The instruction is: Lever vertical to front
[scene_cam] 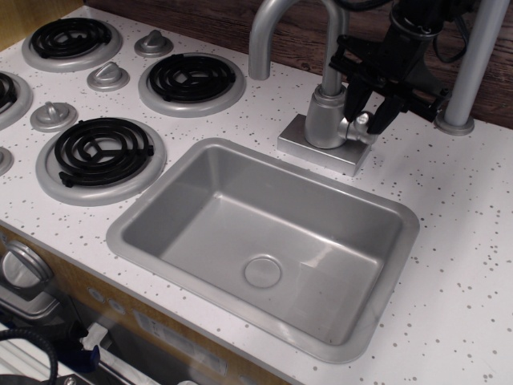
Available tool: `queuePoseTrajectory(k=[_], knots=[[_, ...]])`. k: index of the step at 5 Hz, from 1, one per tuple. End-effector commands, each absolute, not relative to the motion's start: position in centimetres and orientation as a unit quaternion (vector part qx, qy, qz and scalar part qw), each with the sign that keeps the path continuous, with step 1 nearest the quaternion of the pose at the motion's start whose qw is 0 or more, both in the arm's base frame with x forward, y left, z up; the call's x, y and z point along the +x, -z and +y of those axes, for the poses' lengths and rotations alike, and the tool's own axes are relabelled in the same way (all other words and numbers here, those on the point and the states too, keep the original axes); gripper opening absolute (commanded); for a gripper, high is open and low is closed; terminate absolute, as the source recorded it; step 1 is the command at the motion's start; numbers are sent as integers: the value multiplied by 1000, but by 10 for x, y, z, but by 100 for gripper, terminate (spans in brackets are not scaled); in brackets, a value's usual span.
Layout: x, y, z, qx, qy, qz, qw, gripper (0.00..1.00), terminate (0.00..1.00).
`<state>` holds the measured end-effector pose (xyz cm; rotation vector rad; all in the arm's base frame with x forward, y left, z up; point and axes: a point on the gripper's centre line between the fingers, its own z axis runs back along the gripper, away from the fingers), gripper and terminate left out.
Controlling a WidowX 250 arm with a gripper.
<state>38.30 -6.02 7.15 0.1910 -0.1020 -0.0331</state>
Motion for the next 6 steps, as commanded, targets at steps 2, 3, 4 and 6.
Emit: queuePoseTrajectory(k=[2,3,4,6], knots=[[381,-56,-50,53,5,-84,995,0,0],[381,-58,-51,59,3,-86,995,0,0],[377,-70,-55,77,-3,-70,995,100,0],[361,-92,-64,112,-25,-54,992,100,0]])
